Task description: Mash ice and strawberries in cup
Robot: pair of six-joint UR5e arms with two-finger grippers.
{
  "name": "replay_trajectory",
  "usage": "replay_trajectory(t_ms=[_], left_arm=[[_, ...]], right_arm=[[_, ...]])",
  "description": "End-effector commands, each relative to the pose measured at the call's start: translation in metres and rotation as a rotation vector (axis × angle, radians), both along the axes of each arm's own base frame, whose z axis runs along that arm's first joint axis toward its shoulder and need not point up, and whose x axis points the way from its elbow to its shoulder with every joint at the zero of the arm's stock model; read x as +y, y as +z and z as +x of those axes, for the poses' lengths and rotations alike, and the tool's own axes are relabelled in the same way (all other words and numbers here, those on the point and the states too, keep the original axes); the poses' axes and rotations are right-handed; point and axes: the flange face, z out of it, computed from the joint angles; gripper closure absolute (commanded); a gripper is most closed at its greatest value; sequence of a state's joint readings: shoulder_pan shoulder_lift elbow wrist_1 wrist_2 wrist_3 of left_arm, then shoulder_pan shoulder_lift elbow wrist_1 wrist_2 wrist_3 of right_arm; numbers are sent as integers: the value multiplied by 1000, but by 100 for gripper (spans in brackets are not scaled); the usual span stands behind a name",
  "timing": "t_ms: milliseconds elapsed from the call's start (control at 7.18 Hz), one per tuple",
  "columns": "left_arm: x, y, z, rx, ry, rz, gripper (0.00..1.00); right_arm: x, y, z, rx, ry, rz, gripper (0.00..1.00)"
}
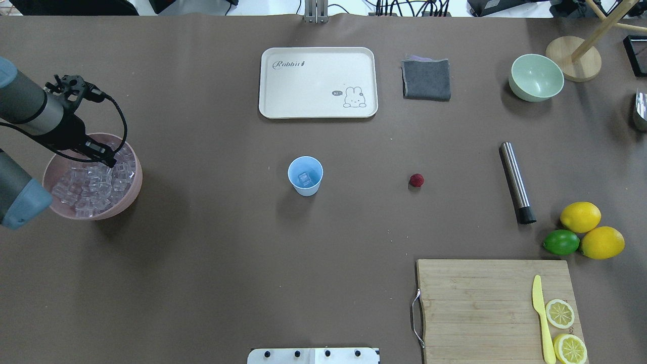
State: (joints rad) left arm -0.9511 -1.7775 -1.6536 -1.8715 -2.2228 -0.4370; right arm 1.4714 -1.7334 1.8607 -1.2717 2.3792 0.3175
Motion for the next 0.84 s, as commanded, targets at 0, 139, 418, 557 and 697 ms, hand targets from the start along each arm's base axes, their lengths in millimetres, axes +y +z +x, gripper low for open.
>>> replay_trajectory(t_ms=[0, 139, 418, 557, 697], left_arm=[[0, -7, 0, 7, 2, 9, 100], [0, -13, -3, 18, 1, 15, 100], [6, -39, -14, 51, -3, 38, 100], [4, -50, -24, 91, 2, 31, 100], [5, -65, -26, 115, 0, 38, 100]], right_arm=[[0, 0, 0, -1, 1, 0, 0], [0, 0, 0, -1, 1, 0, 0], [0, 0, 0, -1, 1, 0, 0], [0, 0, 0, -1, 1, 0, 0], [0, 0, 0, -1, -1, 0, 0]])
